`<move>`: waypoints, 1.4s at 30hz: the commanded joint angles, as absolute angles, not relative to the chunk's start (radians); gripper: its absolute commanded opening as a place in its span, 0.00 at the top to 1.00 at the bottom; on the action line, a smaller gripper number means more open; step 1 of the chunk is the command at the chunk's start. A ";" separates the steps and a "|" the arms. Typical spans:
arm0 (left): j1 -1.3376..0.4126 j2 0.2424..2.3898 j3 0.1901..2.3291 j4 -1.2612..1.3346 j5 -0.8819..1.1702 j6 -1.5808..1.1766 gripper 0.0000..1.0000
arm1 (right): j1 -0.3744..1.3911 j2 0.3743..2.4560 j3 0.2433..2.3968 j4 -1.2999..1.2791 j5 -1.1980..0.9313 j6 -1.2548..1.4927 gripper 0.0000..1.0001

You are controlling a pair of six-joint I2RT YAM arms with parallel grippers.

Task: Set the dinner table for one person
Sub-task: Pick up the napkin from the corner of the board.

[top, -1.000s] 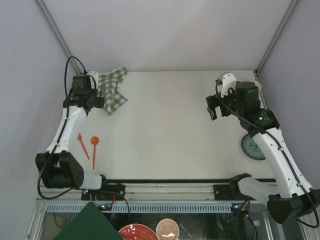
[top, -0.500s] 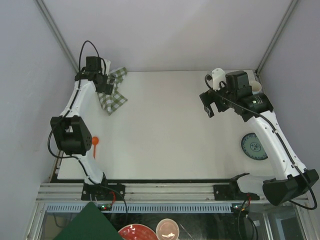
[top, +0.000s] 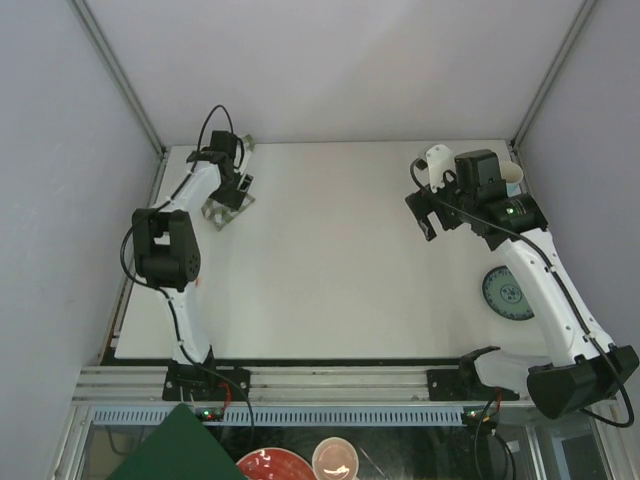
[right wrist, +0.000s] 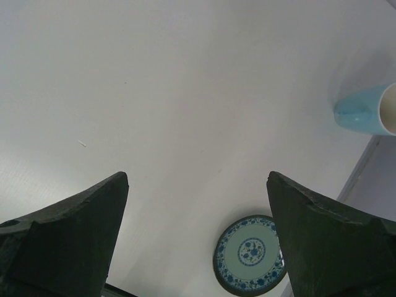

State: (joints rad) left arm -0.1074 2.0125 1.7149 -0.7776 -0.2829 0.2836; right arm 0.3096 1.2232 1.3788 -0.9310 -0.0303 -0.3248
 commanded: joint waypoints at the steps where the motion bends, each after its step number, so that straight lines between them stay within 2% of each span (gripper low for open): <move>1: -0.103 2.076 1.810 -0.801 -0.330 0.291 0.19 | 0.323 1.170 1.411 -0.914 -0.061 -0.347 0.08; 4: -0.103 2.133 1.857 -0.826 -0.334 0.289 0.27 | 0.328 1.161 1.410 -0.932 -0.067 -0.351 0.13; 8: -0.104 2.165 1.884 -0.825 -0.352 0.287 0.49 | 0.327 1.154 1.405 -0.954 -0.100 -0.356 0.20; 9: -0.104 2.166 1.886 -0.821 -0.363 0.289 0.57 | 0.328 1.154 1.402 -0.957 -0.107 -0.356 0.22; 12: -0.105 2.167 1.888 -0.808 -0.394 0.294 0.96 | 0.330 1.154 1.392 -0.963 -0.121 -0.352 0.28; 13: -0.106 2.165 1.890 -0.808 -0.402 0.296 0.99 | 0.330 1.154 1.388 -0.965 -0.122 -0.351 0.29; 20: -0.201 2.026 1.787 -0.754 -0.460 0.356 1.00 | 0.334 1.149 1.352 -0.970 -0.135 -0.338 0.37; 25: -0.321 1.913 1.811 -0.771 -0.429 0.370 1.00 | 0.340 1.147 1.317 -0.963 -0.132 -0.324 0.44; 34: -0.518 1.942 2.108 -0.932 -0.335 0.359 1.00 | 0.323 1.124 1.297 -0.968 -0.106 -0.290 0.57; 42: -0.669 2.012 2.315 -0.960 -0.329 0.348 1.00 | 0.284 1.060 1.295 -1.002 -0.101 -0.285 0.60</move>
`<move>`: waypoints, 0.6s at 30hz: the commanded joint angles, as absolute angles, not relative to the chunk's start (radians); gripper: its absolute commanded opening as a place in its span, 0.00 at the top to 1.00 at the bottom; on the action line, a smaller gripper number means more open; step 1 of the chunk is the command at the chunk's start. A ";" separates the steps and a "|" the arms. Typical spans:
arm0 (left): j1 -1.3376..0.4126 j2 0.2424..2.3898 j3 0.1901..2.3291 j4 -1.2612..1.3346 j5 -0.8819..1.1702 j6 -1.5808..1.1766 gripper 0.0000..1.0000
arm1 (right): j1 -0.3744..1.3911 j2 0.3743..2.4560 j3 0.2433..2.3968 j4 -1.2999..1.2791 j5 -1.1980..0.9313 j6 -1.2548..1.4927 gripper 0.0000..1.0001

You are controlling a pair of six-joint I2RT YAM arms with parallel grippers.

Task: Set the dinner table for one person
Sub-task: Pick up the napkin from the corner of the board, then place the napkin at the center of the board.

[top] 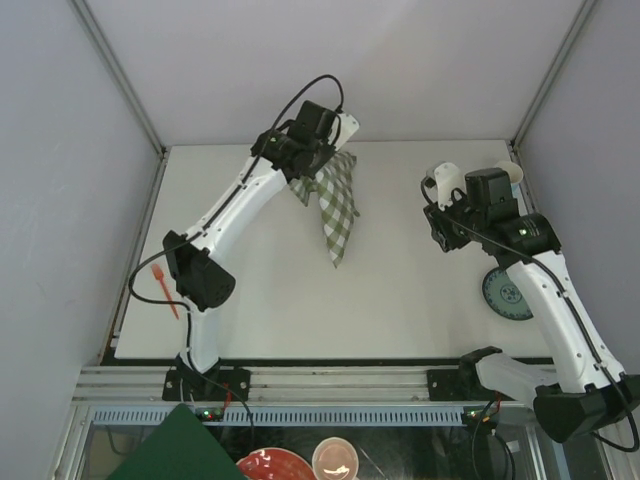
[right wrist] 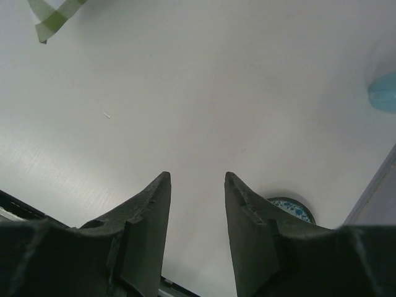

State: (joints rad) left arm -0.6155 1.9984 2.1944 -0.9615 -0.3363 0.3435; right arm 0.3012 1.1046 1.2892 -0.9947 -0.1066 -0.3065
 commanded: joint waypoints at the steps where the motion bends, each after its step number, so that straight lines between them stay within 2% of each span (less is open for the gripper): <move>1: -0.689 2.011 2.329 -0.960 -0.321 0.344 1.00 | 0.277 1.052 1.293 -1.003 -0.101 -0.285 0.60; 9: -0.800 1.951 2.367 -0.954 -0.318 0.330 1.00 | 0.206 0.985 1.255 -1.022 -0.156 -0.289 0.67; 11: -0.814 1.935 2.367 -0.943 -0.337 0.318 1.00 | 0.206 0.958 1.236 -1.022 -0.178 -0.298 0.64; 15: -0.819 1.937 2.398 -0.909 -0.392 0.307 1.00 | 0.213 0.925 1.166 -1.013 -0.228 -0.323 0.48; 18: -0.819 1.947 2.448 -0.912 -0.404 0.302 1.00 | 0.229 0.931 1.146 -1.012 -0.218 -0.327 0.49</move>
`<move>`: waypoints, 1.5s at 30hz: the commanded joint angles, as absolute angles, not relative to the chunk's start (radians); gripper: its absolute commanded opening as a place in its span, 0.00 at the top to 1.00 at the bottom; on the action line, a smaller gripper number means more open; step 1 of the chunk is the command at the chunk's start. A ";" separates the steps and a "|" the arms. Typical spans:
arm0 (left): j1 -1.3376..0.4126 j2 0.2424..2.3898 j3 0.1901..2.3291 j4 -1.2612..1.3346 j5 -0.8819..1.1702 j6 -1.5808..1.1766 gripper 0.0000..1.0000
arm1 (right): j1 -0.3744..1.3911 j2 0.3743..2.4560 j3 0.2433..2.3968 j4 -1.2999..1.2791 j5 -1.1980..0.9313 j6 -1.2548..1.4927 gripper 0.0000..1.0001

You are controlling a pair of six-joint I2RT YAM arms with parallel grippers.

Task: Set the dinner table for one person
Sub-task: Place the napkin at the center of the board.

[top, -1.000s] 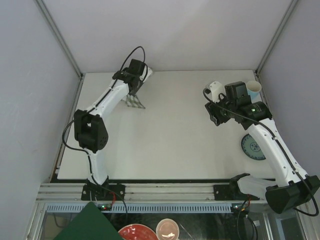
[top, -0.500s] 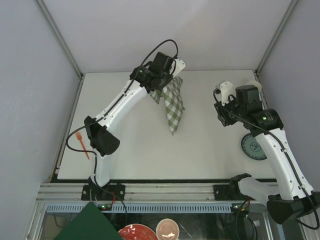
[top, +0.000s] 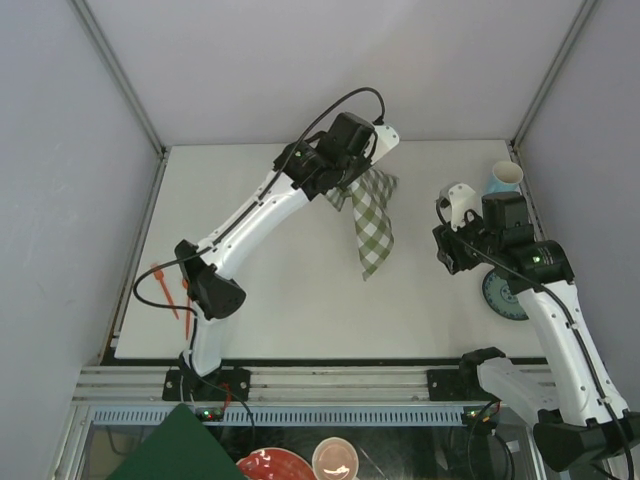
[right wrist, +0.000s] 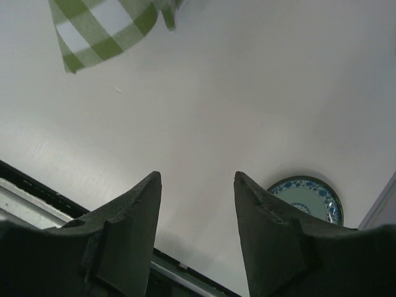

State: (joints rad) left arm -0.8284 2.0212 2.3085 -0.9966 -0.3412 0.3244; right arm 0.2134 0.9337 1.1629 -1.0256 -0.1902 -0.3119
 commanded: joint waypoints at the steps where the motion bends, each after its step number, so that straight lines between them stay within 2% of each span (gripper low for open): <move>1: -0.821 1.943 2.454 -0.914 -0.387 0.302 1.00 | 0.231 0.935 1.146 -1.016 -0.214 -0.326 0.52; 13: -0.916 1.766 2.311 -0.877 -0.241 0.339 1.00 | 0.226 0.923 1.069 -0.968 -0.197 -0.307 0.55; 21: -0.907 1.574 1.917 -0.756 -0.316 0.378 1.00 | 0.223 0.916 1.069 -0.960 -0.186 -0.307 0.55; 28: -0.902 1.512 1.844 -0.741 -0.325 0.364 1.00 | 0.226 0.932 1.071 -0.938 -0.205 -0.284 0.55; 38: -0.891 1.760 1.972 -0.767 -0.329 0.291 1.00 | 0.295 0.938 1.082 -0.948 -0.166 -0.254 0.55; 45: -0.833 2.101 2.244 -0.831 -0.376 0.257 1.00 | 0.304 0.908 1.083 -0.970 -0.165 -0.271 0.53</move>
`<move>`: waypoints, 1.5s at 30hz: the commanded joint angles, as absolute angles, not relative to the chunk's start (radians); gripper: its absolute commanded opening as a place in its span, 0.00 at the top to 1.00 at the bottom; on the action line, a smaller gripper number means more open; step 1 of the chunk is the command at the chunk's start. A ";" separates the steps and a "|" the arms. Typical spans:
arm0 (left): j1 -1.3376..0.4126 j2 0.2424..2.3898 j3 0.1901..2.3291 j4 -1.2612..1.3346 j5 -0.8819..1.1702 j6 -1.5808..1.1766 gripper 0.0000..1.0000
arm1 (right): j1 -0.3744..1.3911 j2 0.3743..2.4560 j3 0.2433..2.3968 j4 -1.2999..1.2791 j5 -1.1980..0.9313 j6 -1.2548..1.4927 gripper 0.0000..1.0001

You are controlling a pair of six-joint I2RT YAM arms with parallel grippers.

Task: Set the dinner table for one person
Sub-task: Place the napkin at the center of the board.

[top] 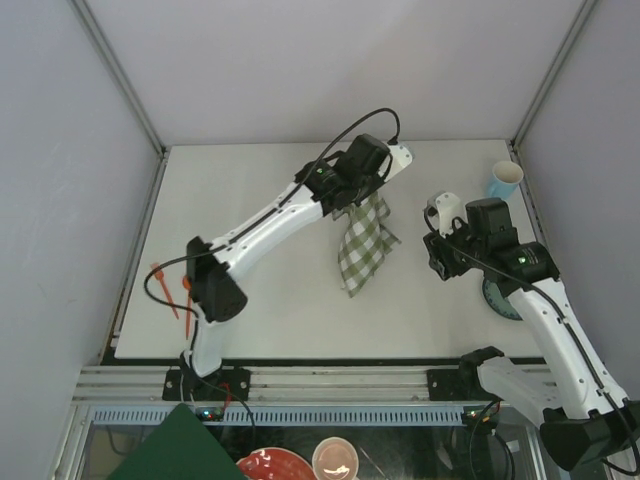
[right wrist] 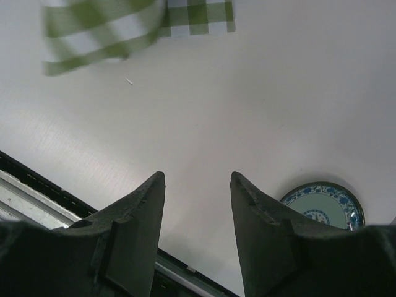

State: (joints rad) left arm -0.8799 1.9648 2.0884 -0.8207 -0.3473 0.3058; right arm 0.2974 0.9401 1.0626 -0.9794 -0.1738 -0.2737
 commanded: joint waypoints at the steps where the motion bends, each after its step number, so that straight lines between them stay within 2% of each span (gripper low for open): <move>1: -0.820 2.138 2.279 -0.837 -0.373 0.251 1.00 | 0.304 0.906 1.083 -0.973 -0.170 -0.274 0.52; 6: -0.784 2.249 2.320 -0.800 -0.432 0.279 1.00 | 0.307 0.912 1.083 -0.983 -0.208 -0.278 0.51; 7: -0.781 2.261 2.314 -0.795 -0.445 0.284 0.96 | 0.309 0.915 1.082 -0.983 -0.216 -0.279 0.50; 9: -0.769 2.274 2.303 -0.799 -0.457 0.287 0.67 | 0.315 0.926 1.081 -0.980 -0.227 -0.278 0.49; 11: -0.753 2.263 2.276 -0.793 -0.467 0.281 0.49 | 0.324 0.939 1.082 -0.982 -0.249 -0.282 0.48; 13: -0.727 2.228 2.226 -0.770 -0.465 0.274 0.24 | 0.343 0.952 1.082 -0.992 -0.270 -0.289 0.47; 15: -0.698 2.167 2.164 -0.734 -0.466 0.271 0.03 | 0.373 0.967 1.081 -1.003 -0.280 -0.294 0.46; 16: -0.682 2.146 2.151 -0.733 -0.455 0.273 0.00 | 0.383 0.974 1.081 -1.007 -0.281 -0.297 0.46; 20: -0.608 2.069 2.120 -0.774 -0.377 0.260 0.00 | 0.413 0.988 1.080 -1.017 -0.263 -0.306 0.45; 26: -0.512 1.969 1.941 -0.796 -0.091 0.208 0.00 | 0.419 0.990 1.080 -1.015 -0.255 -0.306 0.44; 31: -0.424 2.053 2.030 -0.941 0.305 0.147 0.05 | 0.421 1.015 1.080 -1.012 -0.244 -0.303 0.44; 37: -0.411 2.206 2.140 -1.155 0.759 0.151 0.11 | 0.430 1.028 1.080 -1.011 -0.205 -0.304 0.43; 40: -0.411 2.180 2.097 -1.172 0.781 0.195 0.13 | 0.432 1.041 1.080 -1.025 -0.197 -0.306 0.43; 45: -0.405 2.084 1.907 -1.007 0.712 0.207 0.11 | 0.435 1.031 1.080 -1.018 -0.210 -0.309 0.43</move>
State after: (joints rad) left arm -0.4099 2.1948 2.0014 -1.0801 0.6559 0.1780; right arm 0.4271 1.0435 1.0626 -1.0332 -0.2111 -0.2977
